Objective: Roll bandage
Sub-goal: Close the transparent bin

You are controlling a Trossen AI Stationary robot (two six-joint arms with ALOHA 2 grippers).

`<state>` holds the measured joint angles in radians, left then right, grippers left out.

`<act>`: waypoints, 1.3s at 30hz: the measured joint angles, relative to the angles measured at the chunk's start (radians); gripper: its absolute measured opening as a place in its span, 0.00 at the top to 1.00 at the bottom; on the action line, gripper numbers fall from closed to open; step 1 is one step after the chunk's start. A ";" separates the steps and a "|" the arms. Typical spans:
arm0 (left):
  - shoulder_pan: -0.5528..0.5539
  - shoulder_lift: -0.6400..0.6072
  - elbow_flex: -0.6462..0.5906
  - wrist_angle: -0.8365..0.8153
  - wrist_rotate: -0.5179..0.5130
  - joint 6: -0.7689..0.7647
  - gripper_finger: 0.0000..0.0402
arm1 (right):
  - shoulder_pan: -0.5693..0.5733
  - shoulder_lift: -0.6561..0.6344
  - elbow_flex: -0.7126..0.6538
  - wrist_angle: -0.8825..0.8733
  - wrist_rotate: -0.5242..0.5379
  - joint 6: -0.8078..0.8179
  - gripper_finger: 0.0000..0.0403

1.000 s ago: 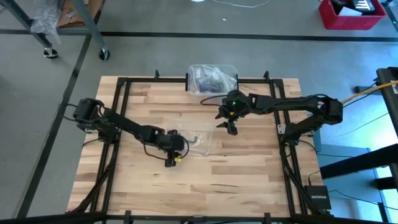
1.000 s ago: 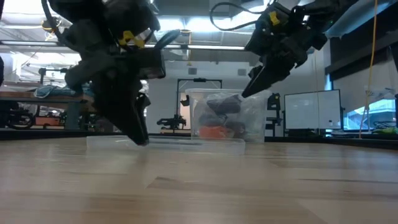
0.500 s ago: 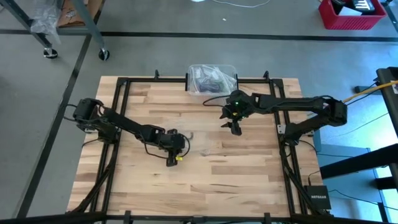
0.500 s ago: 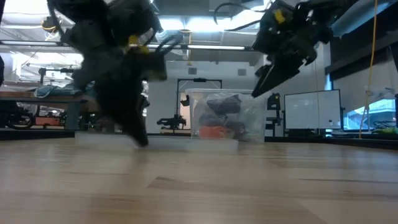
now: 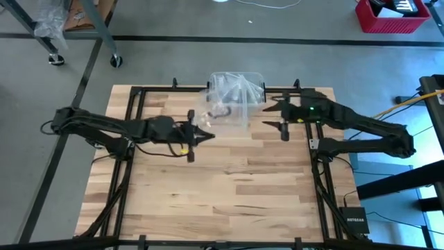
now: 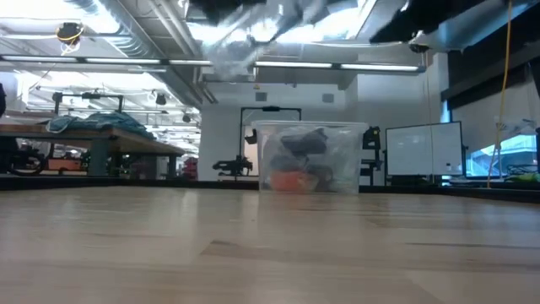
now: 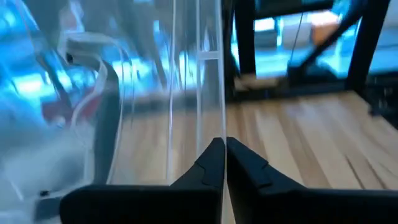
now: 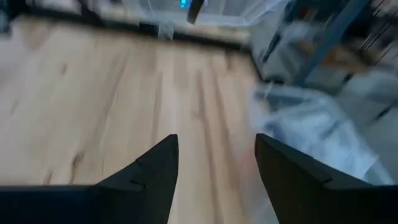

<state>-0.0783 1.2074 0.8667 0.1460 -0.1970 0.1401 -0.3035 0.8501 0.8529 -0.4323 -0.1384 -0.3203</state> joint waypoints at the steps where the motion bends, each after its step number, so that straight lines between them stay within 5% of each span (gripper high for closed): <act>1: 0.005 -0.013 -0.001 0.035 0.002 0.030 1.00 | 0.000 -0.019 -0.015 0.038 -0.001 0.009 0.47; 8: 0.021 -0.027 -0.001 0.200 0.002 0.175 1.00 | 0.002 -0.030 -0.244 0.596 -0.001 0.111 0.47; 16: 0.012 -0.018 -0.001 0.214 0.009 0.156 1.00 | 0.002 0.246 -0.295 1.177 -0.032 0.166 0.47; 26: -0.015 -0.019 -0.001 0.252 0.010 0.173 1.00 | 0.003 0.541 -0.086 1.282 -0.184 0.253 0.47; 30: -0.015 -0.019 -0.001 0.254 0.010 0.171 1.00 | 0.003 0.576 -0.030 1.308 -0.266 0.257 0.47; 39: -0.015 -0.019 -0.001 0.255 0.010 0.178 1.00 | 0.022 0.588 0.023 1.306 -0.251 0.254 0.50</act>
<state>-0.0929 1.1889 0.8658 0.4015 -0.1871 0.3180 -0.2818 1.4380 0.8756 0.8734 -0.3897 -0.0665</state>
